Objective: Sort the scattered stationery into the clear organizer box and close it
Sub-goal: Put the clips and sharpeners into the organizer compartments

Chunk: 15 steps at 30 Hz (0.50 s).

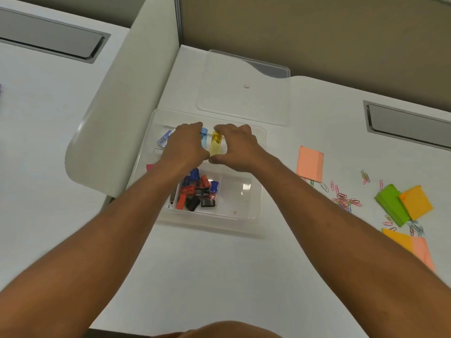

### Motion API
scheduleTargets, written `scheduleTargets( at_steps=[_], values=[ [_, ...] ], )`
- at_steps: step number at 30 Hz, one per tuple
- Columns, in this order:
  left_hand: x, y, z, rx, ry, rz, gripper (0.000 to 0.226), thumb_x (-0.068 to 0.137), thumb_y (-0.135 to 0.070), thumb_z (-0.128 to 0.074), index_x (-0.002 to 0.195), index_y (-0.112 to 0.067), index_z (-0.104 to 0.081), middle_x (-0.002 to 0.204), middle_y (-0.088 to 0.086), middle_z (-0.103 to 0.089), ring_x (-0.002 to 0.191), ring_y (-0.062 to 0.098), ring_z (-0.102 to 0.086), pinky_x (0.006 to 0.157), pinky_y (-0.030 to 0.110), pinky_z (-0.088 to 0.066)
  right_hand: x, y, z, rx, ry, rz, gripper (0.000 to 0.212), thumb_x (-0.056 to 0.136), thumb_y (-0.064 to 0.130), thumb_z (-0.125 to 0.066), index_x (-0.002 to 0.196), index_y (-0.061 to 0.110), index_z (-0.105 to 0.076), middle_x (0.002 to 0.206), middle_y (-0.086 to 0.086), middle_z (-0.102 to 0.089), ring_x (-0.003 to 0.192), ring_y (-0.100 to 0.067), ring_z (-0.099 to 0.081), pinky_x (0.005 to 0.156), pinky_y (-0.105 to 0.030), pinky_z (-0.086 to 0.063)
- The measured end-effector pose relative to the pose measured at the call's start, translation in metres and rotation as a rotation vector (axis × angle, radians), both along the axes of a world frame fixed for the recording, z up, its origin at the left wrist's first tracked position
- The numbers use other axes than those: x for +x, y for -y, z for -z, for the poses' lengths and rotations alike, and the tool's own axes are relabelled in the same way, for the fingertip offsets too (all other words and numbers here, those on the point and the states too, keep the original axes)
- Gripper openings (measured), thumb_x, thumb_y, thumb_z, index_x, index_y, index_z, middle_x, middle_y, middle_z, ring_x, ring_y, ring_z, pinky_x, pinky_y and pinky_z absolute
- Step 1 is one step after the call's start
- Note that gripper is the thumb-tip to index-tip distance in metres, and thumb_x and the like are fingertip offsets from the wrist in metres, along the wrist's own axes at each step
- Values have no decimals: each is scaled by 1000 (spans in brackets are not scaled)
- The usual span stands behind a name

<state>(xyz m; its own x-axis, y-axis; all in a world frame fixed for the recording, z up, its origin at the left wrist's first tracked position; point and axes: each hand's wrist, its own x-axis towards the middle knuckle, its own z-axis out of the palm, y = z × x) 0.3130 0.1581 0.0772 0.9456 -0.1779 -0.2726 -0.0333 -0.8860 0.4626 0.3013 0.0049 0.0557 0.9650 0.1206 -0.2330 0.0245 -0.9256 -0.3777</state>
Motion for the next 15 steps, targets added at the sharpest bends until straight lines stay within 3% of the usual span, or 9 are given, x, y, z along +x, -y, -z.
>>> scheduleTargets(
  at_steps=[3, 5, 8, 10, 13, 15],
  values=[
    [4, 3, 1, 126, -15, 67, 69, 88, -25, -77, 150, -16, -47, 146, 16, -55, 126, 34, -59, 99, 44, -50, 2, 0, 1, 31, -21, -6, 85, 79, 53, -79, 150, 28, -41, 149, 0, -51, 134, -30, -41, 104, -44, -40],
    [2, 1, 1, 107, -11, 47, 74, 86, -29, -80, 152, -20, -47, 147, 14, -47, 123, 35, -61, 95, 42, -53, -3, 0, -2, 110, -43, 26, 85, 81, 47, -81, 153, 27, -39, 156, 0, -45, 140, -29, -37, 110, -45, -36],
    [-15, 3, 1, -49, 68, -21, 76, 88, -24, -79, 155, -21, -43, 144, 13, -40, 121, 30, -62, 95, 37, -55, -25, 3, -9, 295, 34, 117, 72, 84, 38, -80, 148, 26, -48, 152, 2, -49, 139, -24, -39, 111, -39, -35],
    [-38, 10, -4, -206, 183, -28, 64, 93, -18, -73, 151, -21, -47, 141, 10, -42, 117, 21, -59, 92, 26, -51, -54, 8, -13, 421, 160, 206, 52, 88, 29, -75, 137, 25, -58, 140, 6, -56, 131, -18, -46, 109, -31, -39],
    [-87, 30, -13, -387, 286, 19, 46, 95, -17, -68, 139, -26, -57, 131, 3, -48, 102, 4, -52, 80, 6, -40, -115, 20, -14, 521, 242, 381, 32, 91, 23, -69, 122, 29, -65, 126, 16, -60, 119, -7, -54, 97, -22, -45],
    [-120, 47, -16, -464, 245, 111, 36, 94, -17, -69, 129, -27, -64, 120, -3, -52, 89, 2, -53, 75, 5, -39, -158, 37, -8, 520, 214, 473, 26, 91, 23, -69, 115, 32, -66, 119, 21, -61, 112, -2, -57, 89, -18, -46]
  ],
)
